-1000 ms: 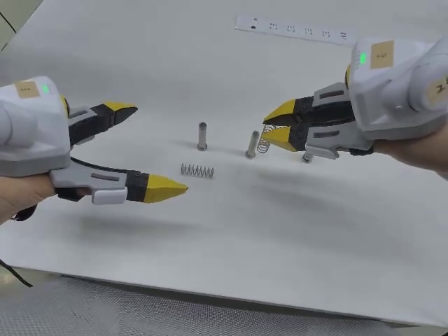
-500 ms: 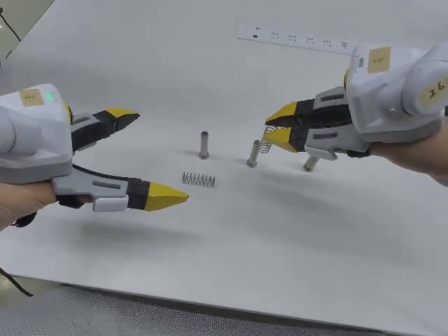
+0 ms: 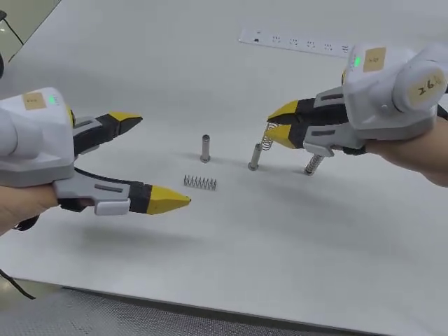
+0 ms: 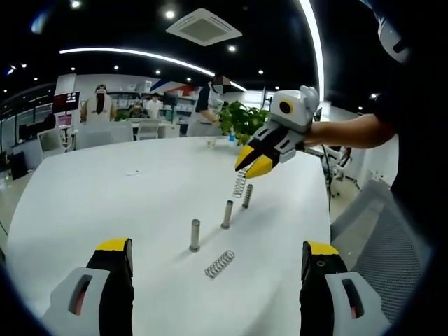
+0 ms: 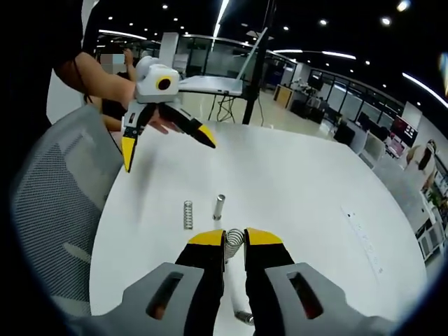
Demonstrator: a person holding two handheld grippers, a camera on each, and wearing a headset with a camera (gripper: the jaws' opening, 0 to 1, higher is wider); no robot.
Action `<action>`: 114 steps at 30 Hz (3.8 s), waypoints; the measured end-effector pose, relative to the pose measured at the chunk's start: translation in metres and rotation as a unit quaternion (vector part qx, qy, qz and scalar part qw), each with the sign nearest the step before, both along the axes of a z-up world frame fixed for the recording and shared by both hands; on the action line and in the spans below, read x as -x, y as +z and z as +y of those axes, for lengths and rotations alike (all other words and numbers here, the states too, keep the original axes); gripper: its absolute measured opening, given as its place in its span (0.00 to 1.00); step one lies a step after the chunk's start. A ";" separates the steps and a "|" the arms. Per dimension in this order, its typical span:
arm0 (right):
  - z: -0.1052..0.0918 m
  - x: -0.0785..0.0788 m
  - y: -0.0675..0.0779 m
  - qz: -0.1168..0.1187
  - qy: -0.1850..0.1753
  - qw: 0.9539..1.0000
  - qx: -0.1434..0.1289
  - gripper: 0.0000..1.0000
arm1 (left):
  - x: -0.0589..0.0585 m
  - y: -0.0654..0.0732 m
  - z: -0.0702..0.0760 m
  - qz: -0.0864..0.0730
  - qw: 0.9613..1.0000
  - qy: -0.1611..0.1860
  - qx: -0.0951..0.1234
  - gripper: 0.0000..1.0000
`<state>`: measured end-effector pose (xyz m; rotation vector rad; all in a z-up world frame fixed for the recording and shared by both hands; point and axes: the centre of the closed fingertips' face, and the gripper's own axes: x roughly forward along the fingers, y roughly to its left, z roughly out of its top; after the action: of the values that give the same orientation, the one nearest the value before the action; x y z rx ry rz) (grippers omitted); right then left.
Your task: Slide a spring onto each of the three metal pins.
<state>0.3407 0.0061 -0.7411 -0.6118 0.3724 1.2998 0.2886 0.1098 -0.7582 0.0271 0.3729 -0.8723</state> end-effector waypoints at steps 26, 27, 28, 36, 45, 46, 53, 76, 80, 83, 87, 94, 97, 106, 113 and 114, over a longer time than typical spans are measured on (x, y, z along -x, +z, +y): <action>0.005 -0.007 -0.008 0.012 -0.012 1.000 -0.004 0.07 | 0.000 -0.001 0.003 0.001 1.000 0.005 0.003 0.98; 0.005 -0.007 -0.008 0.015 -0.013 1.000 -0.006 0.07 | 0.000 -0.001 0.003 0.000 1.000 0.005 0.003 0.98; 0.005 -0.007 -0.008 0.015 -0.013 1.000 -0.006 0.07 | 0.000 -0.002 0.003 0.000 1.000 0.006 0.003 0.98; 0.007 -0.006 -0.011 0.017 -0.012 1.000 -0.004 0.07 | 0.001 -0.002 0.003 0.002 1.000 0.007 0.005 0.97; 0.005 -0.008 -0.019 0.022 -0.014 1.000 0.001 0.07 | 0.002 -0.003 0.005 0.003 1.000 0.009 0.004 0.97; 0.005 -0.008 -0.020 0.022 -0.014 1.000 0.002 0.07 | 0.002 -0.004 0.005 0.004 1.000 0.009 0.003 0.97; 0.006 -0.007 -0.030 0.031 -0.016 0.999 0.009 0.08 | 0.001 -0.004 0.005 0.004 1.000 0.010 0.004 0.96; 0.004 -0.007 -0.054 0.027 -0.011 0.998 0.053 0.08 | 0.000 -0.003 0.006 0.005 1.000 0.015 0.006 0.95; 0.001 -0.008 -0.057 0.026 -0.012 0.998 0.062 0.08 | 0.000 -0.004 0.007 0.004 1.000 0.016 0.005 0.95; 0.000 -0.009 -0.059 0.028 -0.014 0.998 0.062 0.08 | 0.000 -0.004 0.007 0.005 1.000 0.016 0.005 0.95; -0.001 -0.009 -0.063 0.032 -0.014 0.997 0.067 0.08 | 0.001 -0.005 0.006 0.006 1.000 0.014 0.004 0.95; -0.002 -0.011 -0.069 0.039 -0.022 0.997 0.068 0.08 | -0.001 -0.003 0.006 0.005 1.000 0.014 0.004 0.95; -0.002 -0.012 -0.069 0.052 -0.034 0.996 0.056 0.08 | -0.001 -0.003 0.006 0.006 1.000 0.013 0.003 0.95; -0.003 -0.012 -0.067 0.064 -0.045 0.996 0.049 0.09 | 0.000 -0.002 0.004 0.006 1.000 0.009 0.003 0.95; -0.003 -0.013 -0.062 0.067 -0.053 0.996 0.037 0.14 | 0.001 -0.001 0.001 0.006 1.000 0.006 0.004 0.95; -0.003 -0.013 -0.062 0.067 -0.053 0.996 0.037 0.14 | 0.002 -0.002 0.001 0.006 1.000 0.006 0.003 0.95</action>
<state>0.3542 0.0030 -0.8029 -0.5605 0.5577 1.2323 0.2868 0.1105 -0.7598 0.0132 0.3811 -0.8627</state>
